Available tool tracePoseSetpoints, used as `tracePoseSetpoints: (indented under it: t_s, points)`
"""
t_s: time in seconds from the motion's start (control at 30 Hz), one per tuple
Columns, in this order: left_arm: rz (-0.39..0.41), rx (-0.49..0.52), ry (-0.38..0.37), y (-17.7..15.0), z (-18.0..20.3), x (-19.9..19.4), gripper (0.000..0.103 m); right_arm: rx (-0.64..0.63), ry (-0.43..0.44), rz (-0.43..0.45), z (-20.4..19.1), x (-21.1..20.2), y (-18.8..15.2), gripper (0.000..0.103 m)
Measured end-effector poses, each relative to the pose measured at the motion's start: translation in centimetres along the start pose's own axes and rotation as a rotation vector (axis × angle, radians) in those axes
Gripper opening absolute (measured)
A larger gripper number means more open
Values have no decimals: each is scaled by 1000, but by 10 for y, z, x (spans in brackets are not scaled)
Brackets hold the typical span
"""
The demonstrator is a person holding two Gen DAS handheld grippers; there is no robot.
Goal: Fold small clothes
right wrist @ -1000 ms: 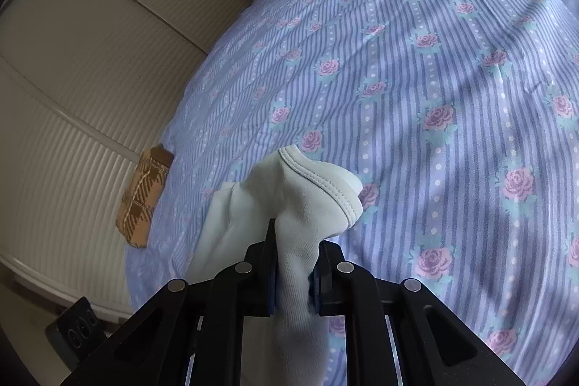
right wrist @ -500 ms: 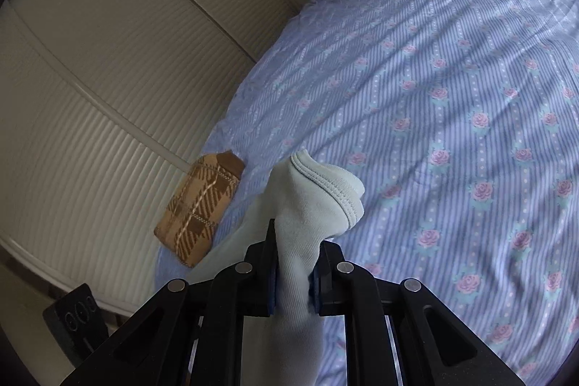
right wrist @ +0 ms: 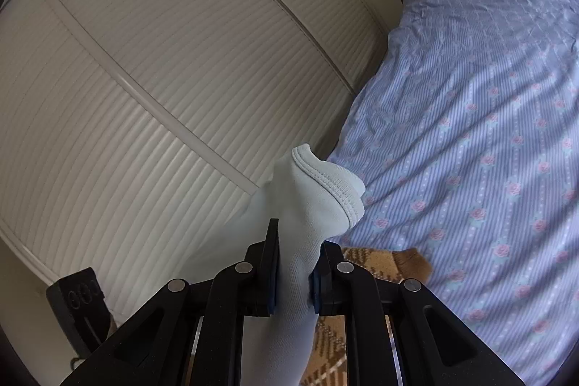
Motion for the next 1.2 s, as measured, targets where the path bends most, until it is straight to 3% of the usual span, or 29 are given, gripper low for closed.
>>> tracePoseSetpoints:
  t_s: [0.13,0.23,0.43,0.47,0.5,0.67,0.77,0.87,0.9,0.97,1.03,1.2]
  points:
    - [-117,-47,6,-38,-36,48,15,67,-64,-113,30,61,-27,15]
    - [-169,-75,-4,-70,-47,68,15,117,-113,-186,60,80,-57,15]
    - [-146,-83,-26,-89,-46,64,17,164,-107,-205,84,74,-82,16]
    - [-141,-75,-16,-89,-44,62,19,154,-111,-205,83,72,-82,18]
    - [-137,-68,-4,-89,-44,59,20,145,-119,-202,82,70,-82,27]
    - [-92,-86,-29,-88,-41,39,57,29,-166,-187,63,55,-100,52]
    - [-94,-85,-7,-89,-41,39,59,-46,-156,-182,46,42,-121,52]
    - [-136,-121,7,-93,-47,52,54,-55,-123,-219,37,39,-148,51]
    - [-134,-141,0,-93,-49,54,50,-53,-115,-237,35,42,-156,42]
    - [-140,-167,-11,-92,-53,55,16,-64,-102,-268,31,48,-169,26]
    - [-138,-172,-12,-90,-54,53,16,-80,-100,-249,26,46,-172,16]
    - [-100,-141,-13,-88,-50,31,14,-39,-3,-243,19,30,-170,14]
Point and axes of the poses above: each gripper's, at about its wrist camera, not at the fingertips, and x roughly the way its jaws point, z to its right, y to its top, the point moved 1 cm from there along x, roughly the way its jaws point, and after that the axes turned 6 degrees about y, right-handed, at the moved point
